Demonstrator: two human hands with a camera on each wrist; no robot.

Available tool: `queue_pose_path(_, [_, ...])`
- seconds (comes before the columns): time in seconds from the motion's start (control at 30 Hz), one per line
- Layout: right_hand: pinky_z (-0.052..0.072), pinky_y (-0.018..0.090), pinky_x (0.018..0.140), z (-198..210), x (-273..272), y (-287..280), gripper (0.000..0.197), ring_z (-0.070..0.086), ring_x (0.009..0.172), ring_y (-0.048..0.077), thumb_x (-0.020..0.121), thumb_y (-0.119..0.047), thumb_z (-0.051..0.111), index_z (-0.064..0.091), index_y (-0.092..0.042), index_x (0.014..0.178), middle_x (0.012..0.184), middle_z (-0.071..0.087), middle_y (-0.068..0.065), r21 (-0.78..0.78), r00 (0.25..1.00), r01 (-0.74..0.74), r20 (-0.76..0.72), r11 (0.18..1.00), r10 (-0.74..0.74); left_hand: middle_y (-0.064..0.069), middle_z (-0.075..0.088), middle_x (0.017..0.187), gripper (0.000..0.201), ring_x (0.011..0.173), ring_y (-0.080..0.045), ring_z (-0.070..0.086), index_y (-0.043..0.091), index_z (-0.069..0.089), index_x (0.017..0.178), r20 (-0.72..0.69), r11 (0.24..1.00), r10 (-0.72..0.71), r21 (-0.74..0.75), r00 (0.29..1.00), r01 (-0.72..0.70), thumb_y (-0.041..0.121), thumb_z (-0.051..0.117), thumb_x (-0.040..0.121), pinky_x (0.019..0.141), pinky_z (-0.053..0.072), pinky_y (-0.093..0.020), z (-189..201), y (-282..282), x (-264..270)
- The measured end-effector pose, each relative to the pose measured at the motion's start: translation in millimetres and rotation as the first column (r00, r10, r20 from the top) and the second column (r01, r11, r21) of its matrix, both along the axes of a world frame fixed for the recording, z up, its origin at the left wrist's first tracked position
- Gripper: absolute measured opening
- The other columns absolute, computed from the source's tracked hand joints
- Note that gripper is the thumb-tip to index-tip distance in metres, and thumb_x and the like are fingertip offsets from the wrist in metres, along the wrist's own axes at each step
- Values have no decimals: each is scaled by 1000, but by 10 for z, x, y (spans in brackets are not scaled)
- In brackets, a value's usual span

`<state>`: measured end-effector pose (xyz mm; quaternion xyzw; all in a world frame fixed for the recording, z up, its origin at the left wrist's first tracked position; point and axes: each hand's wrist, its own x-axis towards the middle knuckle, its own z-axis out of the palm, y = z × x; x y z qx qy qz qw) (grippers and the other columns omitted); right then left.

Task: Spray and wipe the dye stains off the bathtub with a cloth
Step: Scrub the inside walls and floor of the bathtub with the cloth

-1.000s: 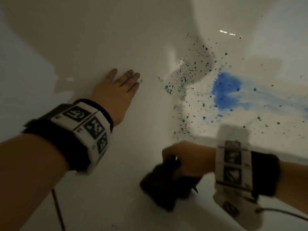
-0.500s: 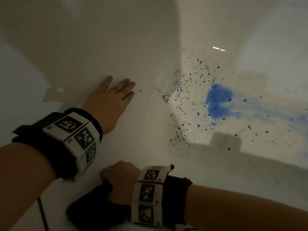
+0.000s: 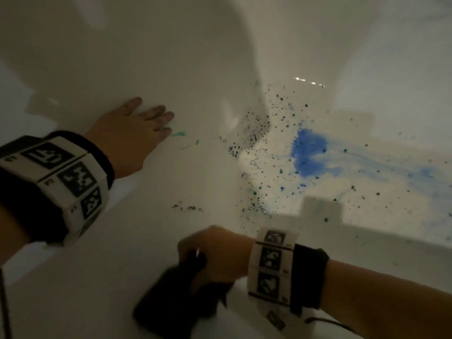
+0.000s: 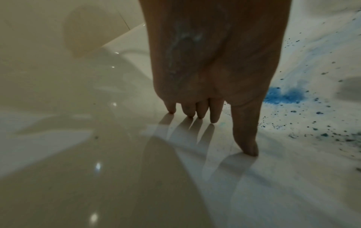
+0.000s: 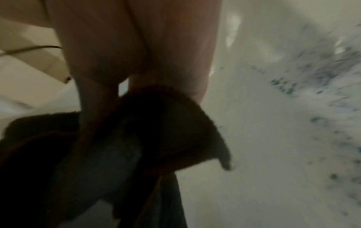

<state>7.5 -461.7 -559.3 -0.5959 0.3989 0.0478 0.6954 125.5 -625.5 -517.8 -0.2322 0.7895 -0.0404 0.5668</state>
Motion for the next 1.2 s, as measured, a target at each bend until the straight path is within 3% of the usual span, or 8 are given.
queue_pose_path(0.07, [34, 29, 90, 141, 157, 157, 22, 54, 101, 28, 89, -15, 58, 58, -8, 110, 102, 57, 10, 60, 980, -168, 121, 984, 160, -6, -25, 153, 72, 144, -18, -16, 17, -8, 149, -2, 1000, 12, 13, 1000, -12, 31, 40, 98, 116, -4, -40, 13, -16, 21])
queue_pose_path(0.13, [32, 37, 93, 225, 392, 227, 21, 51, 104, 30, 92, -19, 53, 55, -9, 110, 98, 50, 9, 75, 982, -173, 92, 982, 166, -6, -23, 154, 67, 144, -18, -15, 17, -6, 150, -14, 999, 42, 18, 999, -42, 25, 37, 99, 116, -4, -40, 22, -17, -9])
queue_pose_path(0.27, [40, 34, 77, 224, 763, 51, 29, 55, 98, 37, 85, -15, 63, 54, -1, 108, 105, 56, 23, -104, 996, 90, 32, 990, -87, -5, -22, 154, 64, 144, -17, -13, 18, -5, 149, -38, 999, 46, 15, 998, -45, 22, 34, 99, 117, -3, -40, 20, -74, -73])
queue_pose_path(0.63, [32, 25, 66, 18, 823, -132, 13, 53, 83, 26, 88, -17, 57, 46, -11, 92, 88, 53, 10, -117, 892, 416, -139, 902, -429, -4, -19, 155, 69, 145, -16, -10, 17, -3, 149, -22, 998, 22, 53, 1000, -21, 24, 42, 97, 116, -3, -41, 17, -5, 5])
queue_pose_path(0.8, [39, 29, 73, -366, 381, -434, 25, 56, 99, 30, 91, -19, 50, 48, -4, 110, 108, 58, 15, -180, 678, 617, -371, 766, -634, -2, -12, 157, 66, 145, -13, -5, 18, 1, 150, -137, 990, 126, 78, 982, -117, 9, 37, 95, 116, -2, -35, 19, 5, 25])
queue_pose_path(0.97, [47, 34, 75, -610, -181, -566, 16, 53, 83, 23, 87, -24, 56, 47, -11, 94, 87, 55, 5, -139, 410, 836, -484, 531, -773, 2, 4, 157, 65, 144, -8, 5, 19, 14, 149, -473, 943, 328, 116, 818, -311, -4, 34, 92, 113, -2, -20, 65, -69, 1])
queue_pose_path(1.07, [45, 33, 75, -544, -496, -665, 23, 56, 87, 26, 86, -20, 61, 48, -10, 103, 90, 54, 5, -286, 286, 865, -397, 414, -872, -2, 8, 157, 66, 145, -12, 6, 14, 18, 148, -673, 919, 323, 54, 666, -391, -9, 36, 89, 115, -1, -23, 83, -286, -39])
queue_pose_path(1.2, [49, 43, 90, -460, -778, -1330, 34, 60, 98, 29, 86, -14, 59, 47, -14, 119, 104, 58, 10, -452, 171, 869, -108, 201, -979, -7, -4, 157, 71, 145, -17, -3, 10, 5, 149, -728, 881, 298, -40, 617, -472, -7, 40, 89, 116, -2, -28, 50, -529, -93])
